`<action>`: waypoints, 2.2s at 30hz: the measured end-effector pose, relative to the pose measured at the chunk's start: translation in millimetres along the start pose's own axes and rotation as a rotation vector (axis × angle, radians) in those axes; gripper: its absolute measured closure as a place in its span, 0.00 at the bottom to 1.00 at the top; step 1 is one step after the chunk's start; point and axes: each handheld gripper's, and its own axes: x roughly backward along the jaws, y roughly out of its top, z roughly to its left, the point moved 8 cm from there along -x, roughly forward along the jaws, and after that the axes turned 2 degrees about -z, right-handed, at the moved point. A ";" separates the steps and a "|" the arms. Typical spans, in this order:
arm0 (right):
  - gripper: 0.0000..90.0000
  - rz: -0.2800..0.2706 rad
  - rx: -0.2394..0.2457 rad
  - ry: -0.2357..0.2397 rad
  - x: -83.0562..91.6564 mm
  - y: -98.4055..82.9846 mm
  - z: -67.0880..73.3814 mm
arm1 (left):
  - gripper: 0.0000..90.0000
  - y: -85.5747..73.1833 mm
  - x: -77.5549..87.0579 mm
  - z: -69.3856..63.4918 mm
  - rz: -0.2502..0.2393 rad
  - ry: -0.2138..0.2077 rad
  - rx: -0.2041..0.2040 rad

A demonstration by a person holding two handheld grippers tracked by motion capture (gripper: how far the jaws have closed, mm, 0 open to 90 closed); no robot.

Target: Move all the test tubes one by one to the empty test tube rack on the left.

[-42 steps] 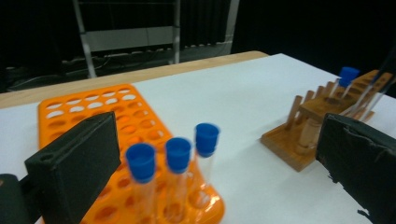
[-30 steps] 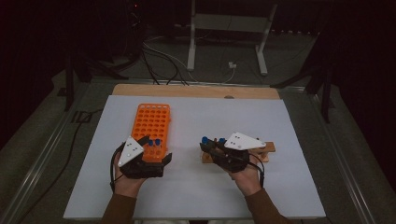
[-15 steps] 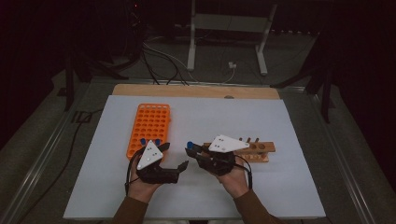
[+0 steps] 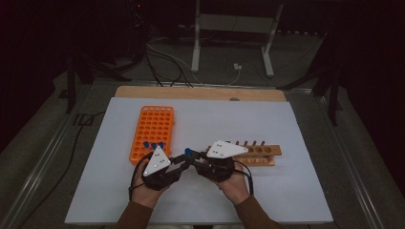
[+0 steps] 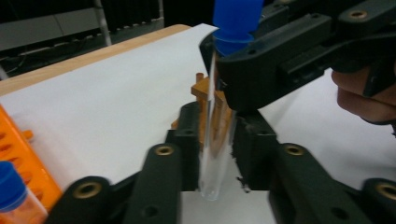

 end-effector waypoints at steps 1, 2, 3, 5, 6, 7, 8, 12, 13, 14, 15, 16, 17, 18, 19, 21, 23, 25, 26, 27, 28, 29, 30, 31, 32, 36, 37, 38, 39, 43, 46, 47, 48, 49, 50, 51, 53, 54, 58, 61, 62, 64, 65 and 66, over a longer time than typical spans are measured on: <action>0.85 0.000 0.001 -0.001 -0.1 0.1 0.1 | 0.85 -0.1 -0.1 -0.6 0.000 -0.004 -0.002; 0.86 0.001 0.002 0.000 -0.2 0.1 0.1 | 0.86 0.0 -0.2 -0.9 0.001 -0.003 -0.005; 0.85 0.003 0.002 0.000 -0.2 0.1 0.1 | 0.86 0.1 -0.2 -1.0 0.002 -0.004 -0.008; 0.85 0.000 0.001 0.003 0.0 0.2 0.0 | 0.86 0.1 0.0 -1.1 0.001 -0.007 -0.010; 0.85 0.001 0.000 0.004 0.3 0.1 -0.1 | 0.86 0.1 0.0 -1.3 0.001 -0.008 -0.010; 0.85 0.001 0.000 0.008 0.6 0.1 -0.2 | 0.86 0.0 -0.1 -1.2 0.001 -0.007 -0.009; 0.83 -0.003 -0.005 0.014 1.1 0.4 -0.5 | 0.86 -0.1 0.0 -0.8 0.002 -0.004 -0.007; 0.70 -0.018 -0.015 0.028 5.4 1.8 -2.8 | 0.86 -1.5 1.5 4.3 0.003 0.012 0.008; 0.66 -0.018 -0.018 0.025 6.2 1.6 -4.5 | 0.86 -1.7 2.1 5.7 0.002 0.017 0.013; 0.60 -0.013 -0.023 0.019 7.3 0.9 -6.8 | 0.86 -1.7 2.9 7.3 0.000 0.022 0.015; 0.56 -0.011 -0.028 0.007 8.6 0.4 -9.7 | 0.86 -1.6 3.6 8.7 -0.003 0.024 0.020; 0.51 -0.009 -0.029 -0.010 10.0 -0.3 -12.8 | 0.86 -1.6 4.5 10.1 -0.003 0.029 0.023; 0.44 -0.008 -0.029 -0.034 11.3 -0.8 -16.0 | 0.86 -1.5 5.2 11.3 -0.003 0.032 0.026; 0.40 -0.004 -0.028 -0.060 12.6 -1.4 -19.3 | 0.86 -1.5 5.8 12.4 -0.004 0.033 0.027; 0.36 -0.001 -0.026 -0.082 13.9 -2.1 -22.4 | 0.86 -1.4 6.4 13.1 -0.007 0.035 0.031; 0.24 0.010 -0.023 -0.140 16.9 -3.0 -30.6 | 0.86 -1.2 7.5 14.4 -0.008 0.038 0.036; 0.17 0.007 -0.046 -0.179 20.8 -2.4 -38.9 | 0.86 -0.9 8.9 15.9 -0.009 0.043 0.036; 0.12 0.004 -0.062 -0.213 25.1 -2.0 -46.9 | 0.86 -0.1 10.4 17.8 -0.014 0.048 0.040; 0.09 0.006 -0.070 -0.227 27.4 -2.1 -51.0 | 0.86 0.1 11.1 18.5 -0.015 0.048 0.040; 0.07 0.008 -0.074 -0.235 28.8 -2.3 -53.3 | 0.86 0.5 12.3 19.7 -0.018 0.051 0.043; 0.05 0.011 -0.078 -0.244 31.2 -2.7 -56.9 | 0.86 0.8 12.9 20.6 -0.021 0.053 0.044; 0.05 0.012 -0.081 -0.248 32.6 -3.0 -58.9 | 0.86 1.0 14.0 21.5 -0.023 0.055 0.047; 0.04 0.013 -0.083 -0.252 34.3 -3.4 -61.5 | 0.86 1.3 15.1 22.6 -0.025 0.057 0.048; 0.04 0.013 -0.085 -0.260 36.3 -3.9 -63.9 | 0.86 1.5 16.3 23.9 -0.026 0.060 0.049; 0.04 0.014 -0.083 -0.266 38.3 -4.5 -66.0 | 0.86 1.8 17.5 25.1 -0.029 0.063 0.051; 0.02 0.012 -0.086 -0.281 46.0 -6.7 -72.9 | 0.86 3.3 22.7 30.1 -0.039 0.074 0.061; 0.02 0.011 -0.087 -0.285 48.0 -7.4 -74.7 | 0.86 3.6 24.0 31.4 -0.042 0.076 0.062; 0.02 0.010 -0.091 -0.286 49.9 -8.3 -76.3 | 0.86 4.0 25.2 32.4 -0.047 0.074 0.067; 0.02 0.011 -0.090 -0.290 51.9 -9.4 -78.5 | 0.86 4.4 26.5 33.5 -0.051 0.074 0.069; 0.02 0.011 -0.103 -0.306 60.3 -14.9 -87.3 | 0.87 4.7 31.5 39.4 -0.057 0.092 0.074; 0.02 0.016 -0.108 -0.315 66.1 -19.9 -91.6 | 0.86 5.1 35.6 44.2 -0.061 0.105 0.078; 0.02 0.015 -0.108 -0.316 68.0 -21.4 -92.5 | 0.86 5.2 37.2 45.7 -0.063 0.109 0.079; 0.02 0.017 -0.107 -0.319 69.9 -23.1 -93.5 | 0.87 5.3 38.5 47.1 -0.066 0.113 0.081; 0.01 0.019 -0.108 -0.322 71.6 -24.7 -94.5 | 0.86 5.4 39.8 48.5 -0.068 0.115 0.083; 0.01 0.022 -0.109 -0.322 73.4 -26.3 -95.5 | 0.86 5.4 41.3 49.9 -0.069 0.118 0.084; 0.01 0.023 -0.110 -0.326 75.3 -27.6 -96.8 | 0.86 5.4 42.7 51.3 -0.071 0.122 0.087; 0.01 0.025 -0.114 -0.332 79.7 -30.4 -99.0 | 0.86 5.5 45.5 54.4 -0.075 0.131 0.088; 0.01 0.025 -0.112 -0.335 81.2 -31.1 -99.9 | 0.86 5.6 46.8 55.6 -0.078 0.134 0.092; 0.01 0.019 -0.118 -0.347 89.2 -34.2 -103.4 | 0.86 4.8 52.3 62.4 -0.086 0.154 0.105; 0.01 0.017 -0.120 -0.354 94.4 -35.8 -105.4 | 0.86 4.2 56.0 66.7 -0.089 0.165 0.107; 0.01 0.018 -0.119 -0.356 95.3 -36.3 -106.0 | 0.86 4.2 57.5 68.0 -0.091 0.168 0.110; 0.01 0.017 -0.123 -0.362 97.7 -37.5 -107.8 | 0.86 4.4 60.3 70.3 -0.095 0.174 0.114; 0.01 0.016 -0.128 -0.363 98.8 -38.0 -108.4 | 0.86 4.4 61.6 71.4 -0.096 0.176 0.115; 0.01 0.015 -0.128 -0.365 99.9 -38.4 -109.3 | 0.86 4.2 63.0 72.7 -0.096 0.181 0.115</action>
